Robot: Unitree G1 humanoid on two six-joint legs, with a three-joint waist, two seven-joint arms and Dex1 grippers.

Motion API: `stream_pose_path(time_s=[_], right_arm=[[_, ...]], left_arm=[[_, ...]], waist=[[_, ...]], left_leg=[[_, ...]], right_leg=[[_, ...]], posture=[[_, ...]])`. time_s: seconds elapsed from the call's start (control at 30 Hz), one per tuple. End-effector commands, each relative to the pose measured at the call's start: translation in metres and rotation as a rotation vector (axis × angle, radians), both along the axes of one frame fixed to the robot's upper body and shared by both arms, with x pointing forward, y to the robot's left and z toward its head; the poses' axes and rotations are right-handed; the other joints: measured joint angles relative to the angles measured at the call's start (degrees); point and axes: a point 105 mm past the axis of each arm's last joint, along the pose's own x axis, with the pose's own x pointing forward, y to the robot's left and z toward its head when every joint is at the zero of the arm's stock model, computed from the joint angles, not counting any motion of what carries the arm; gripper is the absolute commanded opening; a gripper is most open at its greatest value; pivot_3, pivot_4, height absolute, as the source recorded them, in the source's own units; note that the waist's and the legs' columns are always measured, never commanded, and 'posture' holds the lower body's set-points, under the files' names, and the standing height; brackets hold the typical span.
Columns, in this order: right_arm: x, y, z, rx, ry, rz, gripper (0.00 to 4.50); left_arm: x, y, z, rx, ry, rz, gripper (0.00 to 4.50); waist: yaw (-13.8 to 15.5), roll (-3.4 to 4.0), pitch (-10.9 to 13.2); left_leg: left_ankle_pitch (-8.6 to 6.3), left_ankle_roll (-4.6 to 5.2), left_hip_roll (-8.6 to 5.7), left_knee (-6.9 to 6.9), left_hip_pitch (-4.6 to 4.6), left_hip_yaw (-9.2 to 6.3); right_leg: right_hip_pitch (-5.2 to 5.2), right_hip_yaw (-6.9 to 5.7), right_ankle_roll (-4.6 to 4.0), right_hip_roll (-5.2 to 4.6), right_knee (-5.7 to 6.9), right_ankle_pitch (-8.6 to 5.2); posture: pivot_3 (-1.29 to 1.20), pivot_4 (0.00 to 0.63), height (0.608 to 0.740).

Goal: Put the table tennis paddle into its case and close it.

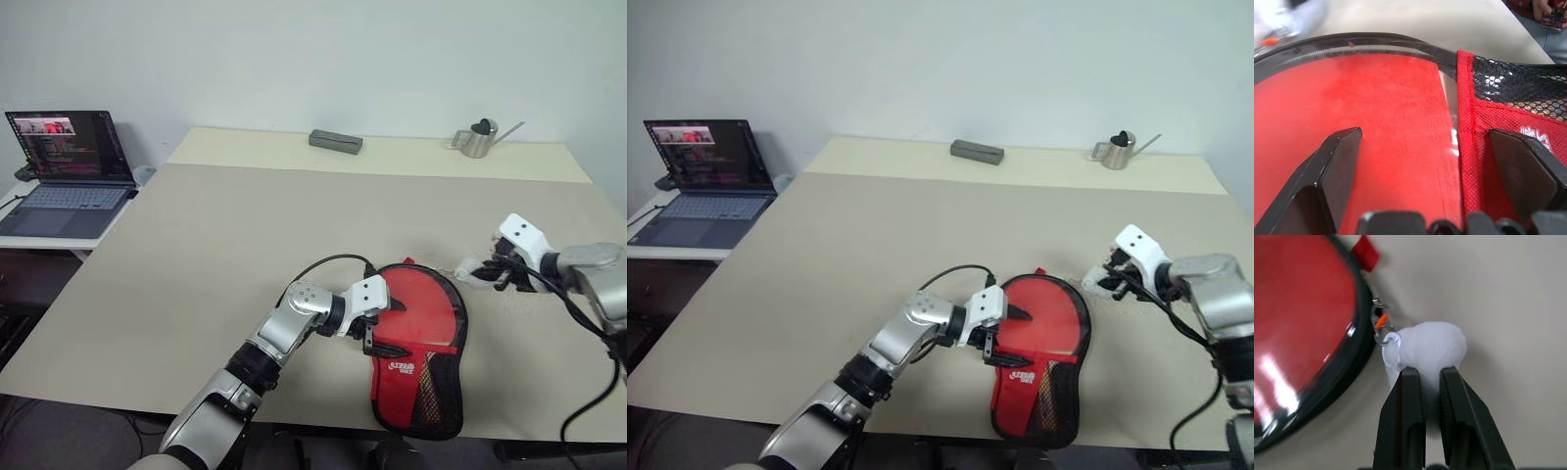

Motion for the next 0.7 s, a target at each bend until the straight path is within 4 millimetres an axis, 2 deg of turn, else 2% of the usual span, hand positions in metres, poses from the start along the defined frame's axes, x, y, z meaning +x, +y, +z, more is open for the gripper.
stream_pose_path(time_s=[0.03,0.17,0.27,0.47,0.7], right_arm=[[-0.024,0.001,0.015,0.014,0.027,0.074,0.04],[-0.047,0.006,0.007,0.013,0.088,0.134,0.04],[-0.069,0.011,-0.006,0.002,0.157,0.191,0.04],[-0.123,0.024,-0.033,-0.004,0.325,0.331,0.02],[-0.168,0.040,-0.038,0.014,0.437,0.475,0.01]], left_arm=[[-0.009,0.017,-0.050,0.170,0.138,0.052,4.50],[-0.009,0.016,-0.050,0.172,0.136,0.051,4.50],[-0.009,0.015,-0.050,0.173,0.134,0.048,4.50],[-0.008,0.013,-0.050,0.175,0.127,0.042,4.50],[-0.007,0.010,-0.050,0.176,0.124,0.040,4.50]], waist=[[0.06,0.01,0.00],[0.04,-0.02,-0.03],[0.13,-0.06,-0.08],[0.16,-0.31,-0.24],[0.10,-0.44,-0.63]], left_leg=[[0.00,0.00,-0.01,0.00,0.00,-0.02],[-0.01,0.01,-0.02,0.00,0.02,-0.04],[-0.02,0.02,-0.01,-0.01,0.02,-0.09],[-0.04,0.02,-0.02,-0.01,0.05,-0.13],[-0.09,0.02,0.02,-0.05,0.16,-0.24]], right_leg=[[0.01,-0.03,0.00,-0.01,-0.02,0.00],[0.06,-0.04,0.04,-0.02,-0.08,-0.03],[0.10,-0.09,0.21,-0.02,-0.14,-0.12],[0.21,-0.12,0.25,-0.03,-0.25,-0.15],[0.43,-0.24,0.26,-0.01,-0.42,-0.18]], posture=[[0.00,0.150,0.740],[0.00,0.150,0.740],[0.00,0.150,0.740],[0.00,0.150,0.740],[0.00,0.150,0.740]])
